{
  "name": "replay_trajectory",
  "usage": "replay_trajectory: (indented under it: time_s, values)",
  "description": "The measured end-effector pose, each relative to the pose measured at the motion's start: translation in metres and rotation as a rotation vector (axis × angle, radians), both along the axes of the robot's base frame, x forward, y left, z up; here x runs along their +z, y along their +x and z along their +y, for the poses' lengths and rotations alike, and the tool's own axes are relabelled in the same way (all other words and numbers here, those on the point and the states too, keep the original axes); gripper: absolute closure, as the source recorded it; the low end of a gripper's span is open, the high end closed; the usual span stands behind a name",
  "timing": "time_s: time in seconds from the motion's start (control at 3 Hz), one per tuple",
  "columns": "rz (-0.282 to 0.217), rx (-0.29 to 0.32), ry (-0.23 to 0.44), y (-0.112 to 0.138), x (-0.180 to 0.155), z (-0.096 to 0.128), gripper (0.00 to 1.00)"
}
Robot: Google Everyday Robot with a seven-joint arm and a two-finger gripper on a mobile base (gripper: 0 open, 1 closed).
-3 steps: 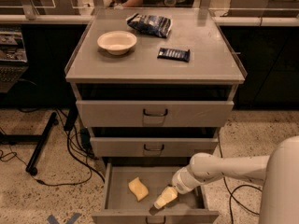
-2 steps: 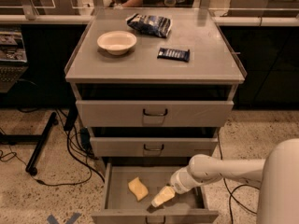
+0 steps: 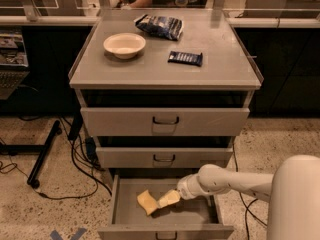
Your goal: Pick sponge from bottom drawer and place on counter
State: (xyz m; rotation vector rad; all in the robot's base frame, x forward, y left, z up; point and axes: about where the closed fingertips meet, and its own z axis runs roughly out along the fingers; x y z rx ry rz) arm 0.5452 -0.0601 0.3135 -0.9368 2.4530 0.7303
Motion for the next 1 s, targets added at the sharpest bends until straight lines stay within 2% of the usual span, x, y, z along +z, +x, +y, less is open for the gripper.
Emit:
replay_trajectory:
  time_s: [0.33,0.67,1.0]
  values:
    - [-0.029,-0.042,0.018,0.024,-0.005,0.003,0.00]
    - [-0.029,-0.042,0.018,0.024,-0.005,0.004,0.00]
    - [-0.018,-0.055,0.027,0.028,-0.021,0.010,0.00]
